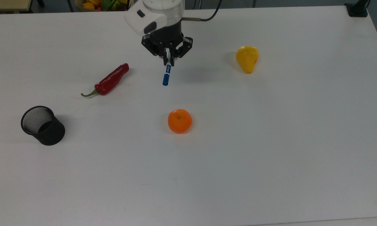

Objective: Place marker
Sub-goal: 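Carry the marker over the black mesh pen cup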

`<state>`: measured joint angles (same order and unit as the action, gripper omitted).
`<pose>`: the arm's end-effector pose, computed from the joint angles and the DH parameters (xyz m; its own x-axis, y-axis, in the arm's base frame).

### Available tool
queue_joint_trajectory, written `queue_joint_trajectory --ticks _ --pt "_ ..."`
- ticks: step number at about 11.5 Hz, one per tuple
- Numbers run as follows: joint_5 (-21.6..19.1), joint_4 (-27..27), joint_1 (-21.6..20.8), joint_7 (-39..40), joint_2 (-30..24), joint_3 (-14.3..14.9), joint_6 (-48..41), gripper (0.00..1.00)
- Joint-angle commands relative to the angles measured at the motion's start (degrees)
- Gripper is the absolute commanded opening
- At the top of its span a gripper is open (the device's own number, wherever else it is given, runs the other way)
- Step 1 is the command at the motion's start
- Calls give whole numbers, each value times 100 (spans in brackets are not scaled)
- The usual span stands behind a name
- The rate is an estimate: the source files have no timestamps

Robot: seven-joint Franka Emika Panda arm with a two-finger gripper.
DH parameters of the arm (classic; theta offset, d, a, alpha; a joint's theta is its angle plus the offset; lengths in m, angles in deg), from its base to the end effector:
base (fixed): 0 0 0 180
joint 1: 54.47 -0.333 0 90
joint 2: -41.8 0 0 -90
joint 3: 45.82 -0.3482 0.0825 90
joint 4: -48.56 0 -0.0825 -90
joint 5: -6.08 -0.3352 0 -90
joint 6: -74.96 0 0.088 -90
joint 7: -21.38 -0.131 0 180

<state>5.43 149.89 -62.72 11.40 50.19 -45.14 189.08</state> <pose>0.5684 0.0769 0.5061 0.9962 -0.0468 0.0740 -0.0453 -0.9987 -0.0221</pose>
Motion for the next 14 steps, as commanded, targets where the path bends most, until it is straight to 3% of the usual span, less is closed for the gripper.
queue_joint_trajectory --ticks 1,4,8,14 --pt "-58 -673 -28 -118 -30 170 -609 0" --pt "-120 -1131 -28 -92 -48 380 -979 0" --pt "-181 -1343 -19 461 -65 952 -796 0" --pt "-190 -1080 174 559 189 1427 1275 0"
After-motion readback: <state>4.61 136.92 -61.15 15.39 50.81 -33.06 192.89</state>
